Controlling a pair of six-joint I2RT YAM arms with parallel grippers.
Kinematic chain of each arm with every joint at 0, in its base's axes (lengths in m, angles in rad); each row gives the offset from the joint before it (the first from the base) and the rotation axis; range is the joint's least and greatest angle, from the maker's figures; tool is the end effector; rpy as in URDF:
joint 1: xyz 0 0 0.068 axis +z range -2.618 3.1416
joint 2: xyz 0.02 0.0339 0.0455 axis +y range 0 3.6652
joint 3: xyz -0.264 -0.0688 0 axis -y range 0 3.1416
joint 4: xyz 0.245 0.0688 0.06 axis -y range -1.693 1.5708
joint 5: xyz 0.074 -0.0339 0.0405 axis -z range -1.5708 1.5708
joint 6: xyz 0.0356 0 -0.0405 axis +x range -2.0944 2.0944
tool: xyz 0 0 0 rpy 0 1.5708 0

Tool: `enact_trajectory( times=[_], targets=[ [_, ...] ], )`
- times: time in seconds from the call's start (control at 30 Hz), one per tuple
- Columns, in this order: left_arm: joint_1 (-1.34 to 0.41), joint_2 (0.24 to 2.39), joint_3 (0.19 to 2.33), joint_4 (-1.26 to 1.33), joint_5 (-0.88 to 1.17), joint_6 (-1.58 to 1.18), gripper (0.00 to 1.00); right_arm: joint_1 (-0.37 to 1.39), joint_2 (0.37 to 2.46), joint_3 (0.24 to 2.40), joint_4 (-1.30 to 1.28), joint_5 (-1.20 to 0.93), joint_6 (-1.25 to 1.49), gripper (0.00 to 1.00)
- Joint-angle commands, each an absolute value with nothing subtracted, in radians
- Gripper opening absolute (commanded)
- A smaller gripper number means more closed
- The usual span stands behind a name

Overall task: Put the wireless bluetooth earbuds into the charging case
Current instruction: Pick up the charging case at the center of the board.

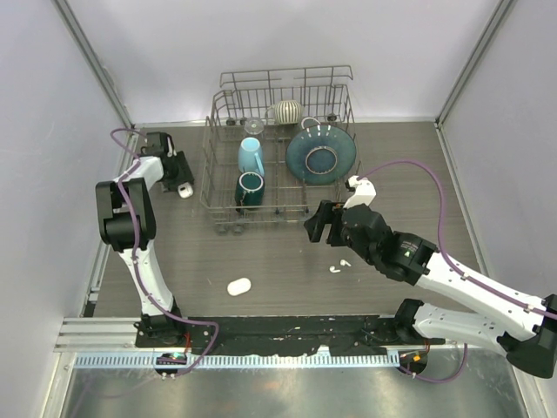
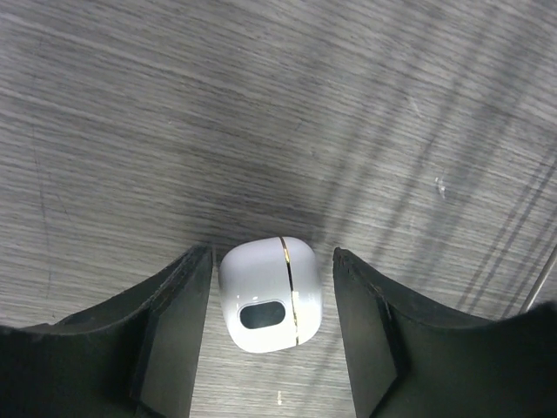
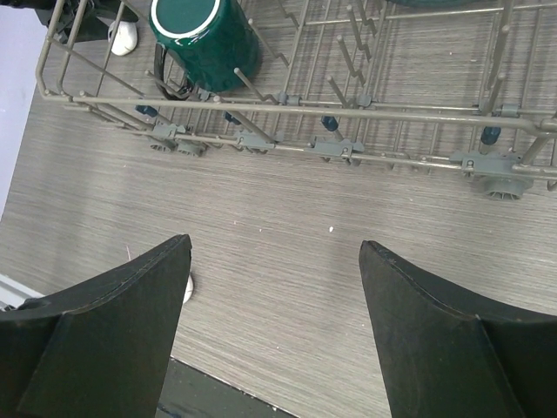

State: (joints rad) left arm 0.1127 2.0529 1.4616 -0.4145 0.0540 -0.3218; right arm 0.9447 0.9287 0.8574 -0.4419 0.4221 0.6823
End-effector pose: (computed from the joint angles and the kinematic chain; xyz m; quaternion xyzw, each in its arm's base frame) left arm 0.4353 0.0473 0.1681 -0.1996 0.9391 -0.0549 0.2744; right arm 0.1310 0.1562 0.3150 -0.0057 0.8508 0.2342 0.4703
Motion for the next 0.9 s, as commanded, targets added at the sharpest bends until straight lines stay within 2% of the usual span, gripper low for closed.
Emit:
enact_trajectory(
  times=[0.0,0.2,0.43,0.6,0.73,0.87],
  targets=[
    [0.115,2.048,1.454,-0.423,0.095,-0.371,0.59,0.939,0.931,0.897,-0.410,0.414,0.664,0.84],
    [0.115,2.043,1.444,-0.422,0.100,-0.377,0.35,0.937,0.927,0.900,-0.407,0.407,0.670,0.84],
    [0.117,1.948,1.333,-0.394,0.041,-0.364,0.14,0.937,0.927,0.897,-0.390,0.373,0.686,0.83],
    [0.117,1.826,1.217,-0.374,-0.021,-0.390,0.11,0.937,0.925,0.891,-0.357,0.330,0.695,0.84],
    [0.117,1.645,1.144,-0.396,-0.043,-0.417,0.10,0.936,0.913,0.856,-0.287,0.275,0.707,0.83],
    [0.117,1.374,1.088,-0.448,-0.038,-0.439,0.10,0.937,0.888,0.793,-0.131,0.204,0.756,0.83]
  ],
)
